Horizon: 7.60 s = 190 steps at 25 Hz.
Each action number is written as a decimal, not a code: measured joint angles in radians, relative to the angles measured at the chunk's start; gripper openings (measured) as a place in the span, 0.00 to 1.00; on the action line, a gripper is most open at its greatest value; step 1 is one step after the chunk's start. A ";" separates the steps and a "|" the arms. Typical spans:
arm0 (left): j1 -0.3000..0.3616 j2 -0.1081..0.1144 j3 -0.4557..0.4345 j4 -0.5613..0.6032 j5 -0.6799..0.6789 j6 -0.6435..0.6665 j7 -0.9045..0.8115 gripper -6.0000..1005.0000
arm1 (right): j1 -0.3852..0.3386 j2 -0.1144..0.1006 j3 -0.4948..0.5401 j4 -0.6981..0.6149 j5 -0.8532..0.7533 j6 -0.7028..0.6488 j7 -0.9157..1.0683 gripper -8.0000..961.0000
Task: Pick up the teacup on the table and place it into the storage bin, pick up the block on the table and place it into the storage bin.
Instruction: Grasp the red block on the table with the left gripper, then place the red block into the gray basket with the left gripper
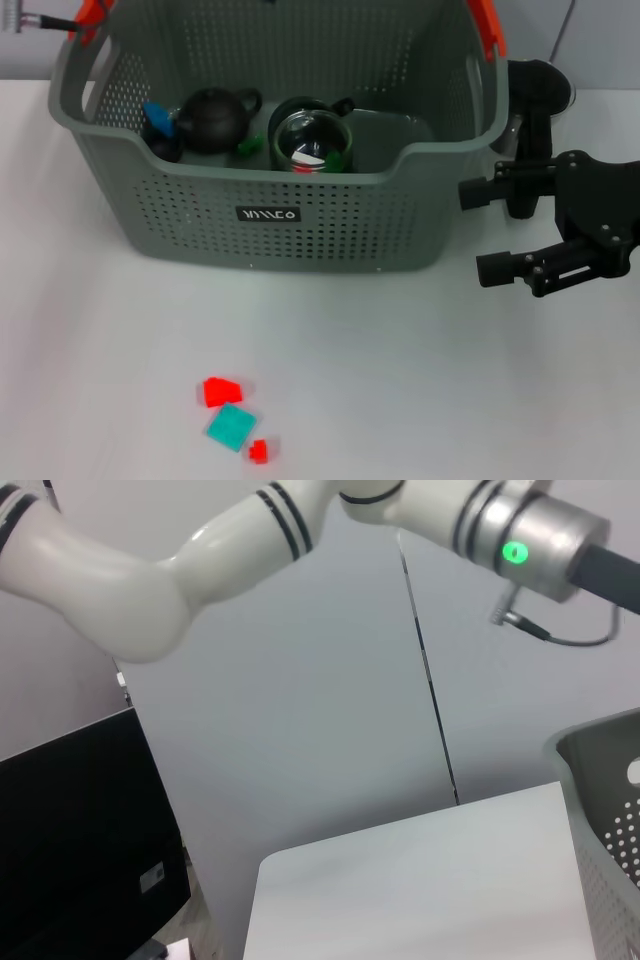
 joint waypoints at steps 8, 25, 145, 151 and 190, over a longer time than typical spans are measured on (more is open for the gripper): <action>0.160 -0.088 0.035 -0.476 -0.051 0.384 0.081 0.96 | 0.000 0.000 0.007 0.001 0.014 0.010 0.007 0.98; 0.375 -0.191 0.257 -0.647 0.157 0.608 0.386 0.96 | -0.005 0.036 0.049 0.002 0.014 0.039 0.006 0.98; 0.341 -0.195 0.760 -0.227 0.481 0.166 0.395 0.32 | -0.010 0.055 0.054 0.013 0.027 0.102 0.001 0.98; 0.336 -0.196 0.771 -0.226 0.481 0.163 0.385 0.29 | -0.010 0.055 0.056 0.013 0.027 0.102 -0.006 0.98; -0.135 0.056 -0.105 0.172 0.028 -0.037 0.216 0.34 | -0.022 0.018 0.074 0.009 0.022 0.036 0.016 0.98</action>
